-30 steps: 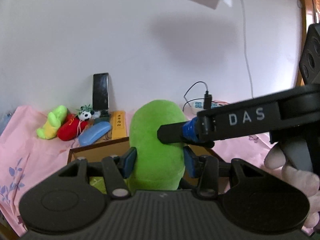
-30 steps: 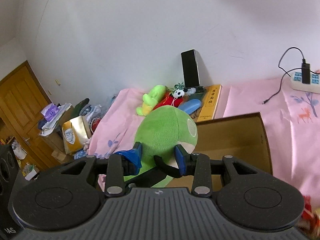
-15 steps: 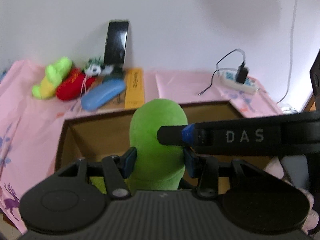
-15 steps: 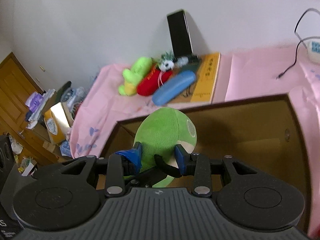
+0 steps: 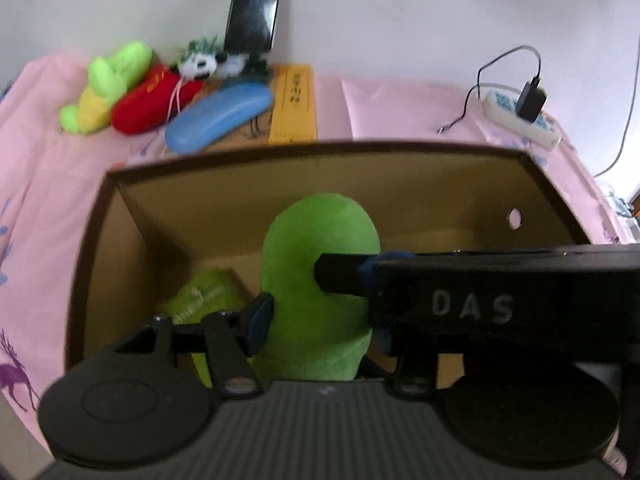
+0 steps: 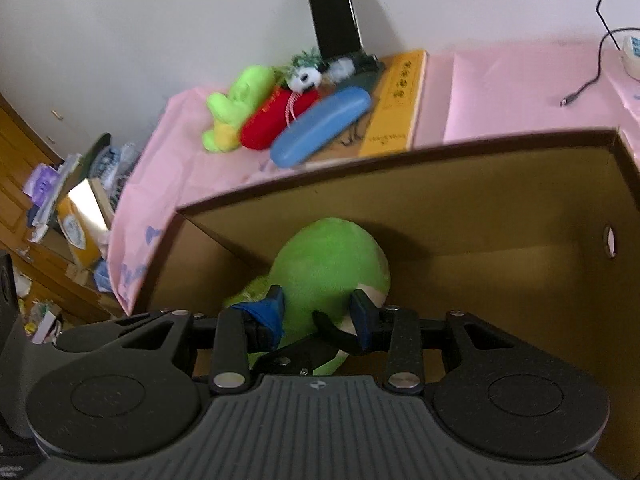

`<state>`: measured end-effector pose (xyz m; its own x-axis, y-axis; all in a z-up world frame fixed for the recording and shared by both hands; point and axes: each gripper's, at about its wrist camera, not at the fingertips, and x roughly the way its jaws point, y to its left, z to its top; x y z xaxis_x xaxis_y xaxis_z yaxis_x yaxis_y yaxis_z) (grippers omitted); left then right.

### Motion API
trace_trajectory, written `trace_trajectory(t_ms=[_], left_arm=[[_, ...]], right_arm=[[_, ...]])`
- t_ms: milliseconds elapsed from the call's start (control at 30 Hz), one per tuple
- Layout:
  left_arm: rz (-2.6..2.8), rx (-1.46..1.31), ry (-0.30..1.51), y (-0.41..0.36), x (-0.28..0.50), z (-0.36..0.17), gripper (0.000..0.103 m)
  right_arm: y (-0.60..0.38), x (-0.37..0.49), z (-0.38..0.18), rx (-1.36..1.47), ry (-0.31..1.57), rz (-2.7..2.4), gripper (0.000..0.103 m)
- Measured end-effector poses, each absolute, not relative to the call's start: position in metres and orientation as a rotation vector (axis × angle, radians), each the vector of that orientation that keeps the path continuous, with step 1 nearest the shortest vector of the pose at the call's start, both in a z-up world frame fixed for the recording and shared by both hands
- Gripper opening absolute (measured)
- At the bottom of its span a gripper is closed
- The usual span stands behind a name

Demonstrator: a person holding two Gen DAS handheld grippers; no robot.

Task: Organize soft objects
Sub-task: 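Lift the green plush and carry it over the box, then lower the green plush into the box and open both grippers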

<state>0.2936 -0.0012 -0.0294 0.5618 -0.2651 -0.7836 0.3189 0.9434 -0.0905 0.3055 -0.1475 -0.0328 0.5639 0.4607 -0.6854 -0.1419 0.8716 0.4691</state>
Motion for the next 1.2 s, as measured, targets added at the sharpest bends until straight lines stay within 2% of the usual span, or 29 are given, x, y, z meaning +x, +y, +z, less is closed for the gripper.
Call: trace_trajectory(t_ms=[167,400,600,1200], left_arm=[[-0.336,0.056,0.892,0.000,0.294,-0.029,0.056],[-0.326,0.033,0.879,0.002,0.294,-0.027,0.057],[-0.313,0.050,0.855,0.001,0.291,-0.026,0.057],[-0.284,0.082,0.817,-0.003,0.285,-0.024,0.057]], right_arm=[[-0.153,0.304,-0.032,0.401,0.854,0.353,0.022],[-0.179,0.307,-0.040,0.575,0.834,0.286,0.022],[-0.169,0.305,-0.036,0.479,0.825,0.216,0.022],[-0.173,0.302,-0.037,0.436,0.792,0.064,0.022]])
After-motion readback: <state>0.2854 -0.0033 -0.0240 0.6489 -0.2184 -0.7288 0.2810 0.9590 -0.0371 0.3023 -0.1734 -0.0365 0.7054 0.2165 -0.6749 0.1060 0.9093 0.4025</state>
